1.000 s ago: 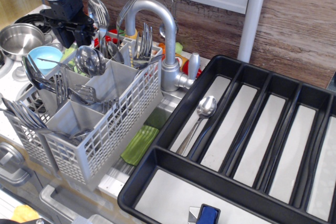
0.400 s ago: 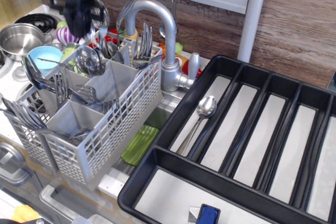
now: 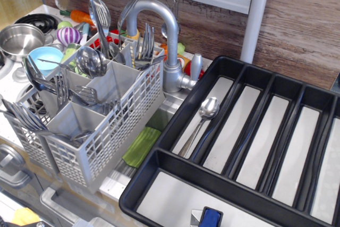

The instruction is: Put small spoon from basket to tray

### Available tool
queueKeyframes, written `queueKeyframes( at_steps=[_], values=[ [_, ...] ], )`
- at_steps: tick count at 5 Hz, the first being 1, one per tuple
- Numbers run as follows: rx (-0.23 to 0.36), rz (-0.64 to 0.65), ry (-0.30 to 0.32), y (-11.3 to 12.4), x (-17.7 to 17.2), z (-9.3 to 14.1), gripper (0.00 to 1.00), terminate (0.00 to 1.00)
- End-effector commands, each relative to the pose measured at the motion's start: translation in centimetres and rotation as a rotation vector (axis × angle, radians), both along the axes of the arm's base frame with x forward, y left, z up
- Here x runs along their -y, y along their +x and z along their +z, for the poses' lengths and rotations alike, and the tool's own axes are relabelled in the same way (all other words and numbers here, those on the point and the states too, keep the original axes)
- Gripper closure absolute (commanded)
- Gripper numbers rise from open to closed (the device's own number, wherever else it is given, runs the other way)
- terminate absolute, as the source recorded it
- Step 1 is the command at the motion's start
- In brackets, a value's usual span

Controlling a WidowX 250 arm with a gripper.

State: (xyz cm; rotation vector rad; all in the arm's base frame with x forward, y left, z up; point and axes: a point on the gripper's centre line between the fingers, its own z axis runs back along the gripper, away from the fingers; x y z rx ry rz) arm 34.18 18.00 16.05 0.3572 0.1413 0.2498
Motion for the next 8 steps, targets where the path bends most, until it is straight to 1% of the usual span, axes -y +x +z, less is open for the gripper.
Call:
queueKeyframes(
  at_steps=[1, 2, 3, 4, 5, 6, 7, 8],
  values=[
    [0.191, 0.067, 0.191, -2.9, 3.9, 7.8, 1.0, 0.0],
    [0.226, 0.114, 0.13, -2.9, 6.6, 9.9, 1.0, 0.0],
    [0.234, 0.27, 0.006, -1.7, 10.9, 11.3, 1.0, 0.0],
    [0.208, 0.45, -0.206, -0.7, 13.6, 9.8, 1.0, 0.0],
    [0.21, 0.494, -0.358, -1.1, 14.5, 7.3, 1.0, 0.0],
    [0.132, 0.546, -0.335, -1.5, 15.6, 4.9, 1.0, 0.0],
    [0.061, 0.577, -0.382, -2.3, 15.3, 1.2, 1.0, 0.0],
    [0.022, 0.533, -0.246, -2.5, 15.8, -0.9, 1.0, 0.0]
  ],
)
